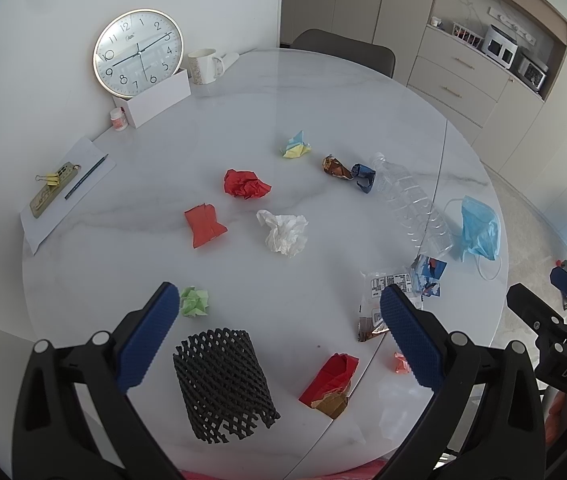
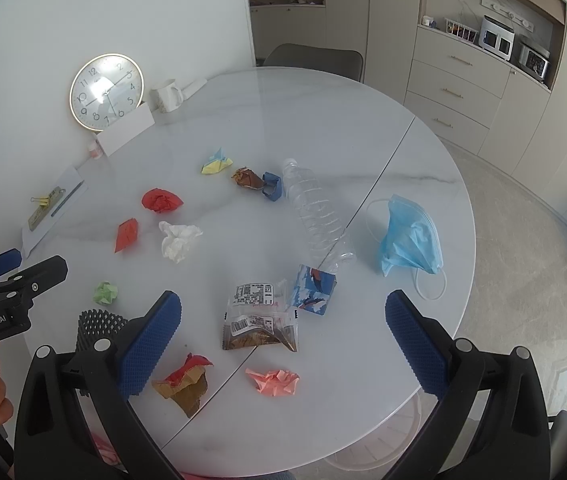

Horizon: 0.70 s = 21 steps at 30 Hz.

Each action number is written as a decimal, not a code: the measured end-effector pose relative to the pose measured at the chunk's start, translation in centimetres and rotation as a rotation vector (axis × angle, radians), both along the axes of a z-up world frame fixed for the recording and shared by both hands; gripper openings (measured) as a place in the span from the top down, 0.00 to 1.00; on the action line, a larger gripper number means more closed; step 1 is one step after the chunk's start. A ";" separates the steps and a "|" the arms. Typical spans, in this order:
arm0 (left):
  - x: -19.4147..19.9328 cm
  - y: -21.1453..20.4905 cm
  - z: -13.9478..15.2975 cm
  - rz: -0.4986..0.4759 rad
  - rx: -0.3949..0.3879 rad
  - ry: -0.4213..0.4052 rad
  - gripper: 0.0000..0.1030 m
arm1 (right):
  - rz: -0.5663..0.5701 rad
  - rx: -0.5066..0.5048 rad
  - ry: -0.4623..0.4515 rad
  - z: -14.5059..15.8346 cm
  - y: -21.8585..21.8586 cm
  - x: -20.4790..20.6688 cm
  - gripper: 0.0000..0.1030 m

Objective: Collect trash
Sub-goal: 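Grasp the black mesh sleeve with the left gripper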

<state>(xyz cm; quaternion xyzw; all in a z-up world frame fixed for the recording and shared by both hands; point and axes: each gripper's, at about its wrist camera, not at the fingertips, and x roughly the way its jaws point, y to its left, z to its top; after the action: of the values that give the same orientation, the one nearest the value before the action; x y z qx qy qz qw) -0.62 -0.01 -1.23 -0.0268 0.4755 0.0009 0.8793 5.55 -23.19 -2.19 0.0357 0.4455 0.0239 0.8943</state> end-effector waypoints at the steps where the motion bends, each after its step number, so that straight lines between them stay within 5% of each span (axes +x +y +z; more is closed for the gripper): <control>1: -0.1 0.1 -0.1 -0.001 0.000 -0.003 0.06 | 0.000 0.001 0.001 0.0 0.0 0.0 0.02; 11: -1.8 2.3 -1.0 -0.072 0.003 -0.028 0.06 | 0.038 0.001 0.015 -1.7 1.0 -0.9 0.02; 21: -3.9 5.3 -7.0 -0.022 -0.003 0.109 0.06 | 0.125 -0.005 0.077 -5.7 1.8 -2.1 0.02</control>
<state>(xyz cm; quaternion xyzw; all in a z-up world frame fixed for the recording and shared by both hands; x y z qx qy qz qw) -4.53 5.28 -8.26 -0.0226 0.5231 -0.0081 0.8519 3.49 -21.35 -7.86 0.0065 0.4809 0.0771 0.8734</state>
